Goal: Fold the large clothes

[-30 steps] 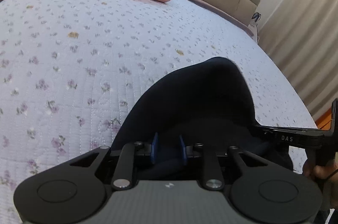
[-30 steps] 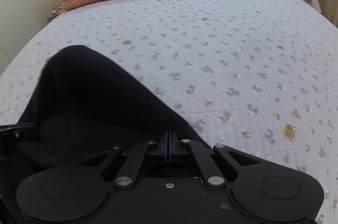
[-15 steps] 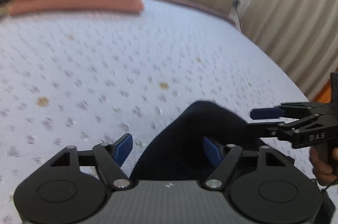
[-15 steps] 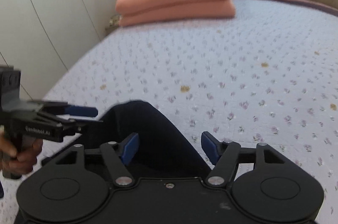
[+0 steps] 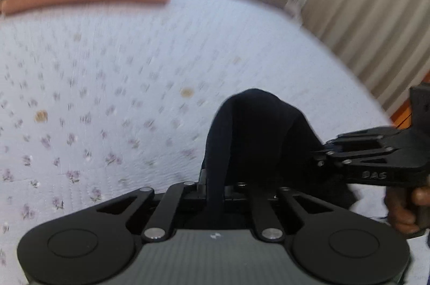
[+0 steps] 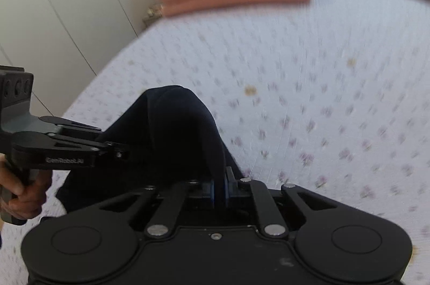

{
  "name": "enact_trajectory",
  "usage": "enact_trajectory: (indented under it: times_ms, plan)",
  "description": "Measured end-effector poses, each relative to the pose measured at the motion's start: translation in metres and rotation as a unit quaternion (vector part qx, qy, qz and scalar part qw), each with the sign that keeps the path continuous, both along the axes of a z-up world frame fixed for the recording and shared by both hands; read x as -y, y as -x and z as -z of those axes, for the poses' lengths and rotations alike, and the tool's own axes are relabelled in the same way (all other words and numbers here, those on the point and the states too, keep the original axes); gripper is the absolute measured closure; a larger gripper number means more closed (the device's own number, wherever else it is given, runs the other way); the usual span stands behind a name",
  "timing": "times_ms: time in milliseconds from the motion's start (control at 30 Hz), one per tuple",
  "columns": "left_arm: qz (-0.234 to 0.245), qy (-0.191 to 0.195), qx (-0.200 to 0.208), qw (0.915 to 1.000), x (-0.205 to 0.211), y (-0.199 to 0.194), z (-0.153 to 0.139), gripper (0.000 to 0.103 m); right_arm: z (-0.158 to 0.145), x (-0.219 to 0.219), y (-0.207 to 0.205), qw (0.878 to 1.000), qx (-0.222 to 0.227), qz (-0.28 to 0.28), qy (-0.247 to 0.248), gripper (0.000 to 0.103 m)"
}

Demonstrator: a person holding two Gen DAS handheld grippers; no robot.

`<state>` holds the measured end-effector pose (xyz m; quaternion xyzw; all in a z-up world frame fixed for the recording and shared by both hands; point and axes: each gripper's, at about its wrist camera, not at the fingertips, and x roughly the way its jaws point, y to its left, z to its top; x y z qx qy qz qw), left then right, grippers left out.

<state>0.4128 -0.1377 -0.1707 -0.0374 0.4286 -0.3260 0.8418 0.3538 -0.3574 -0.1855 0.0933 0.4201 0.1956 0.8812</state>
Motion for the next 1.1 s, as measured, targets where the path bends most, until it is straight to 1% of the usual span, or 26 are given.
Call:
enact_trajectory:
  times_ms: [100,167,233,333,433,500,533,567,600,633,667,700,733,767,833,867,900,933,967,1033,1067,1100]
  plan:
    - [-0.008,0.048,0.040,0.9980,-0.017,0.048,-0.037,0.096,-0.041,-0.001,0.046,0.998,0.059,-0.008,0.016,0.093]
    - [-0.004,0.053,0.071,0.9961,-0.023,0.086,-0.062,0.096,-0.068,-0.004,0.083,0.994,0.099,-0.016,0.034,0.094]
    - [0.007,0.042,0.106,0.9934,-0.026,0.131,-0.087,0.096,-0.092,-0.008,0.127,0.989,0.138,-0.025,0.044,0.094]
    - [0.022,0.031,0.131,0.9907,-0.028,0.190,-0.109,0.096,-0.119,-0.013,0.190,0.982,0.178,-0.034,0.058,0.094]
    - [0.041,0.020,0.127,0.9908,-0.031,0.250,-0.120,0.096,-0.134,-0.017,0.252,0.978,0.197,-0.036,0.064,0.094]
    - [0.059,-0.008,0.115,0.9916,-0.032,0.291,-0.115,0.094,-0.131,-0.022,0.294,0.975,0.201,-0.043,0.078,0.093]
    - [0.069,-0.024,0.097,0.9926,-0.034,0.308,-0.108,0.093,-0.125,-0.025,0.313,0.976,0.192,-0.048,0.089,0.089]
    - [0.082,-0.041,0.065,0.9936,-0.035,0.326,-0.095,0.090,-0.118,-0.028,0.327,0.979,0.173,-0.058,0.097,0.086]
    - [0.096,-0.056,0.032,0.9933,-0.038,0.341,-0.081,0.086,-0.106,-0.029,0.345,0.983,0.135,-0.077,0.099,0.083]
    - [0.113,-0.071,-0.011,0.9910,-0.041,0.356,-0.065,0.083,-0.093,-0.030,0.359,0.987,0.091,-0.093,0.096,0.076]
    - [0.123,-0.081,-0.046,0.9881,-0.044,0.367,-0.051,0.082,-0.079,-0.030,0.371,0.989,0.043,-0.107,0.096,0.071]
    - [0.126,-0.094,-0.085,0.9839,-0.049,0.378,-0.035,0.081,-0.066,-0.027,0.383,0.988,0.002,-0.116,0.098,0.061]
    - [0.121,-0.103,-0.109,0.9813,-0.053,0.385,-0.024,0.081,-0.056,-0.023,0.393,0.987,-0.028,-0.118,0.102,0.058]
    - [0.106,-0.110,-0.124,0.9804,-0.059,0.389,-0.013,0.081,-0.047,-0.019,0.401,0.987,-0.050,-0.111,0.108,0.058]
    - [0.071,-0.105,-0.127,0.9837,-0.064,0.388,-0.010,0.081,-0.040,-0.010,0.403,0.988,-0.077,-0.084,0.108,0.056]
    - [0.047,-0.086,-0.117,0.9882,-0.064,0.381,-0.016,0.081,-0.041,-0.007,0.399,0.990,-0.078,-0.066,0.099,0.056]
    - [0.030,-0.063,-0.102,0.9923,-0.062,0.375,-0.022,0.081,-0.045,-0.006,0.393,0.993,-0.068,-0.044,0.086,0.056]
    - [0.011,-0.039,-0.082,0.9958,-0.058,0.366,-0.030,0.080,-0.051,-0.008,0.387,0.996,-0.051,-0.018,0.072,0.054]
    - [-0.009,-0.014,-0.061,0.9980,-0.051,0.356,-0.037,0.080,-0.058,-0.013,0.380,0.998,-0.032,-0.001,0.054,0.053]
    - [-0.032,0.030,-0.036,0.9984,-0.031,0.335,-0.043,0.080,-0.067,-0.031,0.368,0.999,-0.001,0.026,0.035,0.054]
    - [-0.035,0.041,-0.029,0.9981,-0.019,0.329,-0.044,0.080,-0.069,-0.043,0.356,0.999,0.007,0.039,0.025,0.054]
    - [-0.036,0.041,-0.026,0.9982,-0.006,0.321,-0.041,0.080,-0.067,-0.051,0.346,0.999,0.007,0.040,0.016,0.054]
